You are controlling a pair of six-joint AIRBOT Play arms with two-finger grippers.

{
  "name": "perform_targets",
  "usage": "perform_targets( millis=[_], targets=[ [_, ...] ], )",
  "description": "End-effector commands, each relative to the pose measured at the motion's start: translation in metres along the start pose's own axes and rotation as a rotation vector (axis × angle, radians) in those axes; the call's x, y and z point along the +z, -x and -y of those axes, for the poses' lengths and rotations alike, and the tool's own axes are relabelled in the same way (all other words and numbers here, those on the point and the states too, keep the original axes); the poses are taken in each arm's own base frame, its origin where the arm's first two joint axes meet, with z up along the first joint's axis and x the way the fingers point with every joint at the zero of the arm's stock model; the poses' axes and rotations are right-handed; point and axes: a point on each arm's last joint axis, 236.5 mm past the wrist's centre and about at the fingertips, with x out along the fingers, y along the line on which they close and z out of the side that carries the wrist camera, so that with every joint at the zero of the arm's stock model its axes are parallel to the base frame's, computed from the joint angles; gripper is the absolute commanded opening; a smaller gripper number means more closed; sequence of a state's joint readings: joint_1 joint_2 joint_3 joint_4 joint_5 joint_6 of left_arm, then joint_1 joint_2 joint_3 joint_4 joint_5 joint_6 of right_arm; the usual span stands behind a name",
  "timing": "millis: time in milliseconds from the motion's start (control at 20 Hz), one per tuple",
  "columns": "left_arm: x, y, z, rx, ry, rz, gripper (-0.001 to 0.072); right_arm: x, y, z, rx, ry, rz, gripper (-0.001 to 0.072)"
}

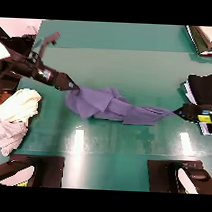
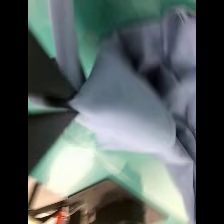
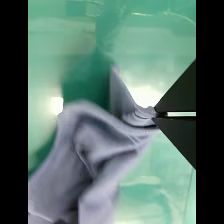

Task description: Fold the shirts.

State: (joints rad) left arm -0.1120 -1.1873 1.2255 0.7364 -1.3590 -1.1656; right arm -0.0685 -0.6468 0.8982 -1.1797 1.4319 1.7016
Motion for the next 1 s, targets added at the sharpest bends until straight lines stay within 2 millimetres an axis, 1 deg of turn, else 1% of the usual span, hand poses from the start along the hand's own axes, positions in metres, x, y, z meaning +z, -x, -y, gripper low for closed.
perform_targets(
  millis=[0,50,100,150,200,250,300,350,400,450,500,600,700,750,850,950],
  targets=[
    [0.009,-0.011,-0.064,0.109,0.138,0.108,0.0557,-0.003,-0.027,-0.02,0.035,0.062,-0.079,0.0014],
    [0.017,0.001,-0.077,0.128,0.173,0.144,0.0594,-0.006,-0.033,-0.023,0.037,0.073,-0.101,0.0014],
    [0.023,0.018,-0.09,0.15,0.199,0.18,0.0594,-0.008,-0.037,-0.025,0.038,0.082,-0.118,0.0014],
    [0.024,0.033,-0.102,0.165,0.223,0.2,0.0594,-0.008,-0.041,-0.027,0.04,0.087,-0.126,0.0014],
    [0.019,0.045,-0.114,0.177,0.255,0.204,0.0594,-0.007,-0.044,-0.029,0.041,0.092,-0.129,0.0013],
    [0.006,0.052,-0.126,0.19,0.289,0.182,0.0594,-0.006,-0.045,-0.029,0.042,0.092,-0.126,0.0014],
    [-0.015,0.051,-0.134,0.191,0.316,0.128,0.0594,-0.004,-0.044,-0.03,0.045,0.093,-0.113,0.0014],
    [-0.04,0.045,-0.142,0.195,0.341,0.063,0.0594,-0.001,-0.043,-0.031,0.048,0.095,-0.096,0.0014],
    [-0.068,0.033,-0.151,0.208,0.377,-0.008,0.0594,0.002,-0.04,-0.032,0.052,0.098,-0.072,0.0014],
    [-0.092,0.022,-0.161,0.227,0.414,-0.053,0.0593,0.007,-0.037,-0.033,0.057,0.097,-0.046,0.0014],
    [-0.113,0.01,-0.169,0.236,0.455,-0.077,0.0593,0.008,-0.034,-0.034,0.061,0.097,-0.028,0.0014],
    [-0.142,-0.008,-0.171,0.218,0.518,-0.114,0.0593,0.011,-0.029,-0.035,0.064,0.097,-0.004,0.0014],
    [-0.159,-0.018,-0.172,0.216,0.542,-0.138,0.0593,0.014,-0.025,-0.032,0.062,0.086,0.011,0.0014],
    [-0.163,-0.02,-0.173,0.218,0.55,-0.142,0.0593,0.014,-0.025,-0.03,0.06,0.08,0.01,0.0014],
    [-0.167,-0.022,-0.176,0.225,0.56,-0.14,0.0593,0.012,-0.025,-0.028,0.055,0.074,0.003,0.0014],
    [-0.169,-0.027,-0.174,0.211,0.578,-0.129,0.0592,0.012,-0.025,-0.028,0.055,0.075,0.003,0.0014]
  ],
)
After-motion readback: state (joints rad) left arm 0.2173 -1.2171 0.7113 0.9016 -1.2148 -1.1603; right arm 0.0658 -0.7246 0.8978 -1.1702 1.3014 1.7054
